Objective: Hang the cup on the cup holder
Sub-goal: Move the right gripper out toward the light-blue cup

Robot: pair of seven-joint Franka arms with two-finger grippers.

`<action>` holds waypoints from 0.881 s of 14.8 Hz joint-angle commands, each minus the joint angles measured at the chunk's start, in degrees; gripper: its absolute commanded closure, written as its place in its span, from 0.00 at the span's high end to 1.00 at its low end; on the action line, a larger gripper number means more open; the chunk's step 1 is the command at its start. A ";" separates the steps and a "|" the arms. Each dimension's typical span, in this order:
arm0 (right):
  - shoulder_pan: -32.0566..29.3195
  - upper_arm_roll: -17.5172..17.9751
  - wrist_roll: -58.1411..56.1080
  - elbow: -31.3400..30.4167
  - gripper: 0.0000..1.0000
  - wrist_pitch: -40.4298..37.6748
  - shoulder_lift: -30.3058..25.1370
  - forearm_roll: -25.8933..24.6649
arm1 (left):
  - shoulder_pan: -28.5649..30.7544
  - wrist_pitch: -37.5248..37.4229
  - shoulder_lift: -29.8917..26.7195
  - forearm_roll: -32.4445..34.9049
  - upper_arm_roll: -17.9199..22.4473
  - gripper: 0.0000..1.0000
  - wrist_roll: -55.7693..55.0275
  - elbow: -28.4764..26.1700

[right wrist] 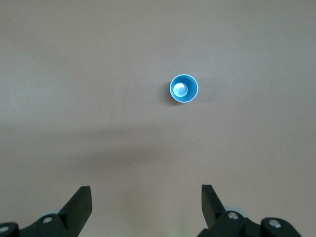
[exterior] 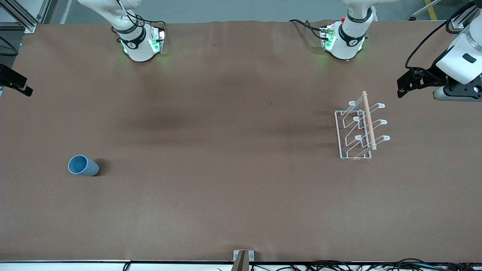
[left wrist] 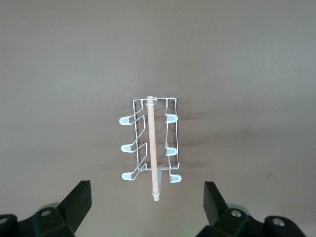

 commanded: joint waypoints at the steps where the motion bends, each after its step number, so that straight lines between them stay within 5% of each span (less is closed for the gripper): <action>1: -0.73 0.49 0.71 0.05 0.98 -0.14 -0.07 0.56 | 0.15 -0.53 -0.27 0.09 -0.03 1.00 0.59 0.72; 13: -1.86 0.49 -0.42 -0.21 0.98 1.17 0.98 0.47 | -0.81 -0.79 3.15 0.18 -0.30 1.00 0.24 5.12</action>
